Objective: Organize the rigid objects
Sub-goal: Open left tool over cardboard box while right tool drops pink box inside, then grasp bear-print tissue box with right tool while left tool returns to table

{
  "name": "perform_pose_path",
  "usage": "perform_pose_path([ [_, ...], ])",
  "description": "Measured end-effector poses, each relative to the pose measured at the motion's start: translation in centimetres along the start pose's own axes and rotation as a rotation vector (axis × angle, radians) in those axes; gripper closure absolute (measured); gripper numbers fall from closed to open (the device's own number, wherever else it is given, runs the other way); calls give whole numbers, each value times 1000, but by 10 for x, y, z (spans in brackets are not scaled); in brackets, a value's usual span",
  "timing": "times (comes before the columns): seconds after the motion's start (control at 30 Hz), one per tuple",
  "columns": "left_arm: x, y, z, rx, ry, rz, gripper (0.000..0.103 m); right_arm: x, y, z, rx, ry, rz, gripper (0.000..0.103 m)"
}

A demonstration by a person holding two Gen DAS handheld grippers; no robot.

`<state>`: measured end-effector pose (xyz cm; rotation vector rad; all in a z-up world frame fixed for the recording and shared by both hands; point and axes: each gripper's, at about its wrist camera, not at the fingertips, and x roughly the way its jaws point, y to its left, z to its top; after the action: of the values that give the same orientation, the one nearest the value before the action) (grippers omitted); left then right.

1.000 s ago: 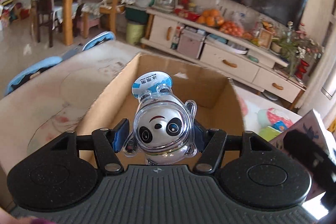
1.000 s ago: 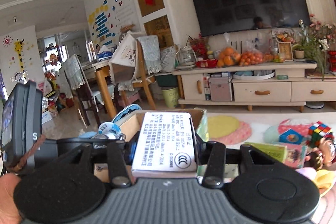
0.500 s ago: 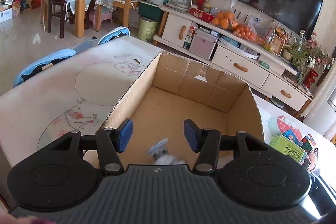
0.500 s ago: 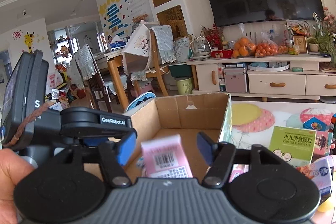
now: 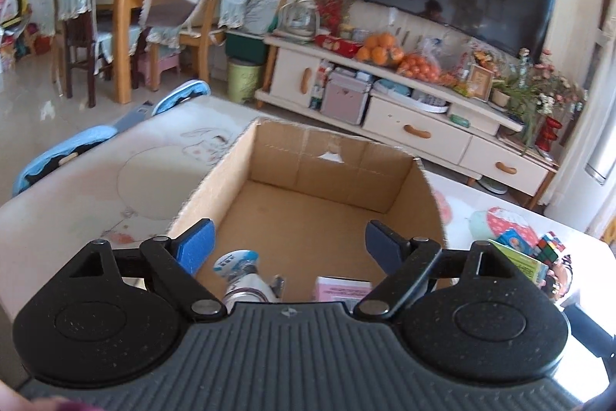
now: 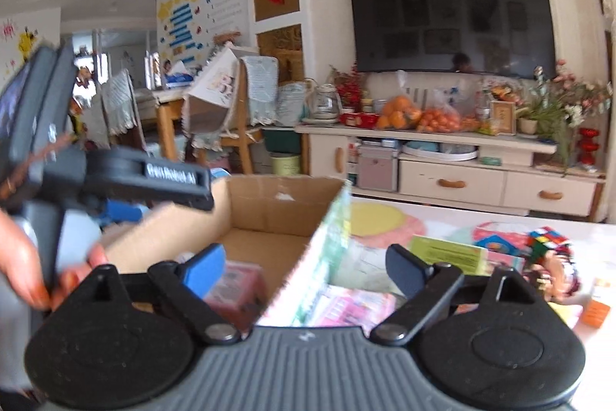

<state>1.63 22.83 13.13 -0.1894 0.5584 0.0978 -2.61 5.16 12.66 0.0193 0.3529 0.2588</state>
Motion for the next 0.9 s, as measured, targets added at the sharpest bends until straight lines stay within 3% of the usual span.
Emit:
perform_pose_path([
  [0.2,-6,-7,-4,21,-46,-37,0,-4,-7,-15,-70,14,-68,8],
  [0.4,-8,-14,-9,-4,-177,-56,0,-5,-21,-25,-78,10,-115,6],
  [0.53,2,-23,-13,34,-188,-88,0,-3,-33,-30,-61,18,-147,6],
  [0.9,20,-36,-19,164,-213,21,0,17,-66,-54,-87,53,-231,5],
])
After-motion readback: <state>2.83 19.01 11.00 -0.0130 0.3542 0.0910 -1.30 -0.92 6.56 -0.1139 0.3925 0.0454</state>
